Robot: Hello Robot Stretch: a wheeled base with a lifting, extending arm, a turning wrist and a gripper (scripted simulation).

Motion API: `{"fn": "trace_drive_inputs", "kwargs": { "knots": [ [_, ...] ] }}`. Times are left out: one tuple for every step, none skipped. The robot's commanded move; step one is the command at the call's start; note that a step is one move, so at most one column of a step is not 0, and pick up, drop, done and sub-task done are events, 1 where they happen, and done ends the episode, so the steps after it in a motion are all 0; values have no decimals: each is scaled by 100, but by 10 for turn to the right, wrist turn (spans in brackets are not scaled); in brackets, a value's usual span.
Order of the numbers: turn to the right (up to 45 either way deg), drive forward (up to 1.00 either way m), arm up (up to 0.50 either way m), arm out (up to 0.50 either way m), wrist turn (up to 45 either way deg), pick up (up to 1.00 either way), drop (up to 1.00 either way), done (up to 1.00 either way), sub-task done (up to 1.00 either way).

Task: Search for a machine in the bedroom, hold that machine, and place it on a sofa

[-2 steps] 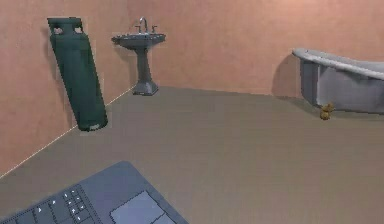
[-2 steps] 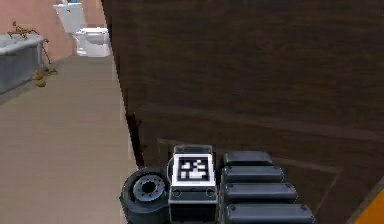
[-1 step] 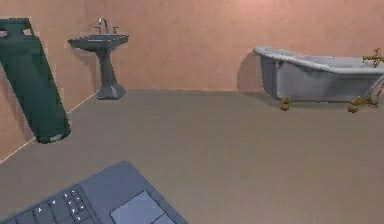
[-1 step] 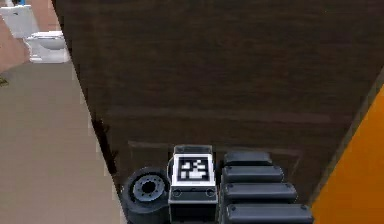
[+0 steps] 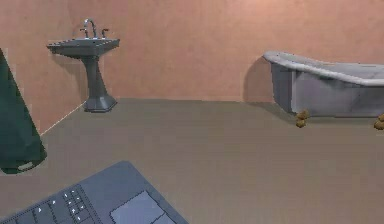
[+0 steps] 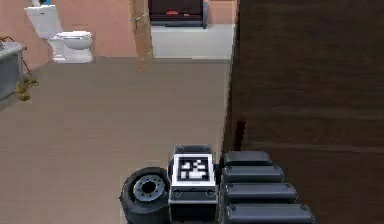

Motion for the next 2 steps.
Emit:
{"fn": "trace_drive_inputs", "kwargs": {
  "knots": [
    [450,0,0,0,0,0,0,0,0],
    [0,70,0,0,0,0,0,0,0]
  ]
}}
